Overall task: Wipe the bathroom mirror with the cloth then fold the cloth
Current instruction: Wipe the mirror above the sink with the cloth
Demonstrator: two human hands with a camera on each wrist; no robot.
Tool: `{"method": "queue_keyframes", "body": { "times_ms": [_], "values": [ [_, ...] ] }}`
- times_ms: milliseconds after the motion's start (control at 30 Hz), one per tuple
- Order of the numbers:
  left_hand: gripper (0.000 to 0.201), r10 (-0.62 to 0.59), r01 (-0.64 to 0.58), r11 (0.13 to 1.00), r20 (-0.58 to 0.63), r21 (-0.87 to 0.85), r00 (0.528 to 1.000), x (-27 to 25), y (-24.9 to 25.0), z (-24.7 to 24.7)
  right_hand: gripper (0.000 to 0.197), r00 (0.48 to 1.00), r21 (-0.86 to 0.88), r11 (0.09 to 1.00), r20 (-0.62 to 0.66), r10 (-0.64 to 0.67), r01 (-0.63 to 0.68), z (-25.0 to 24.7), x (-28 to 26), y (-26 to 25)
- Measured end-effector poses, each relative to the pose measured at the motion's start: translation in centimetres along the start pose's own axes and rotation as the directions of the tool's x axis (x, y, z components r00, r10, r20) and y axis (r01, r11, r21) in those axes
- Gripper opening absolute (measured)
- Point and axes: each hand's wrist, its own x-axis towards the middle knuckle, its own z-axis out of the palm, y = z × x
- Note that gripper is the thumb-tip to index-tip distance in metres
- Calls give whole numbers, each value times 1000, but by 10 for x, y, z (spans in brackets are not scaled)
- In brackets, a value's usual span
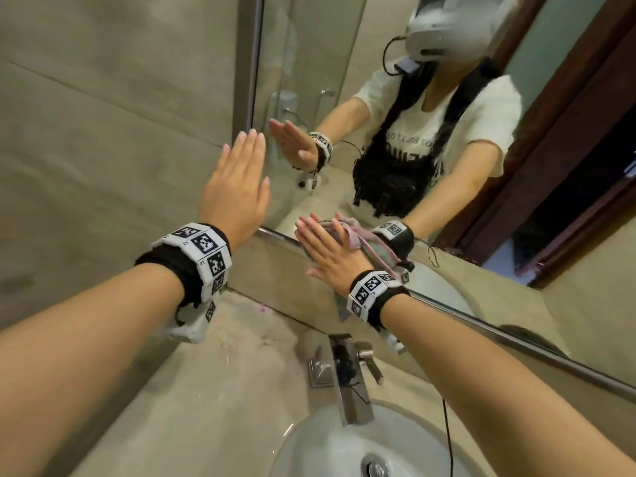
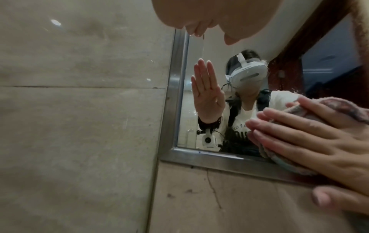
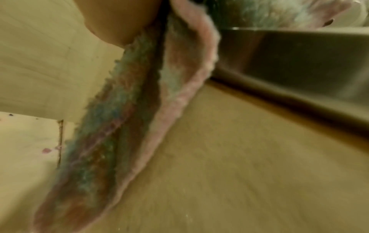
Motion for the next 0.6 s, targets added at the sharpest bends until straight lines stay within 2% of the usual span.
{"method": "queue_keyframes", "body": {
  "times_ms": [233,433,600],
  "values": [
    [56,-43,42,999,-40,-11,998,-13,-6,-3,80,990,-22,990,47,-135,136,-16,57,-14],
    [57,-54,55,998,-49,28,997,-27,-15,-7,77,991,-22,991,14,-130,131,-22,93,-29],
    [57,-66,69,997,-82,25,994,-36,-23,-15,78,992,108,987,-39,-117,121,-18,110,-41]
  ]
}}
